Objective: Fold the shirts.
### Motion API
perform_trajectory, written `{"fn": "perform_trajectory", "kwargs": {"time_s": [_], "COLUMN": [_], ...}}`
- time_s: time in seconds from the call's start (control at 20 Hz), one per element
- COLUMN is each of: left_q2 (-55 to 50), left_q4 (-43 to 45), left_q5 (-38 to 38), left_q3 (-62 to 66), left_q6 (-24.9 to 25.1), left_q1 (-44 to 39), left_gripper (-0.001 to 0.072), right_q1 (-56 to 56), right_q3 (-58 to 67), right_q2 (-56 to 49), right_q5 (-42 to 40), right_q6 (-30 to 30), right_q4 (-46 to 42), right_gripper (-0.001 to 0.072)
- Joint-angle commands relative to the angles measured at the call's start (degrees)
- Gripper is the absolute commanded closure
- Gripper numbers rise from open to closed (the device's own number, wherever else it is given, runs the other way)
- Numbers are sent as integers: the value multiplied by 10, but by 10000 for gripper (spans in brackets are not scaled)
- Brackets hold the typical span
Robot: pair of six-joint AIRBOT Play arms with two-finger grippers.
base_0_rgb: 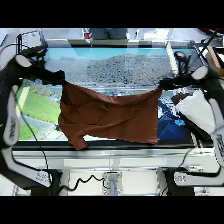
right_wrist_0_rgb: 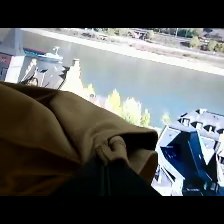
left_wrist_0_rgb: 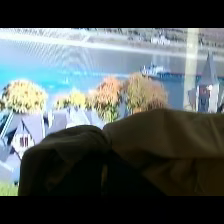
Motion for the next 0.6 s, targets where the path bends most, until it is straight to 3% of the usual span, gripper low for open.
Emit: {"fn": "perform_trajectory", "kwargs": {"time_s": [0.0,0.15,0.3,0.35,0.4,0.45,0.55], "left_q2": [-118,-145,-145,-143,-141,-138,-129], "left_q4": [4,38,48,39,17,-11,-80], "left_q5": [15,19,9,10,14,16,19], "left_q3": [137,189,189,189,189,189,189], "left_q6": [-61,-93,-87,-84,-67,-51,-36], "left_q1": [-12,-10,-3,0,4,9,24], "left_gripper": [697,697,680,557,198,21,6], "right_q1": [7,5,5,5,5,5,2], "right_q3": [48,108,147,158,168,176,187], "right_q2": [-95,-113,-113,-113,-113,-113,-113], "right_q5": [-59,-91,-99,-98,-99,-97,-80], "right_q6": [34,57,65,64,64,64,64], "right_q4": [8,-1,-29,-30,-29,-29,-33], "right_gripper": [688,688,683,626,409,307,306]}}
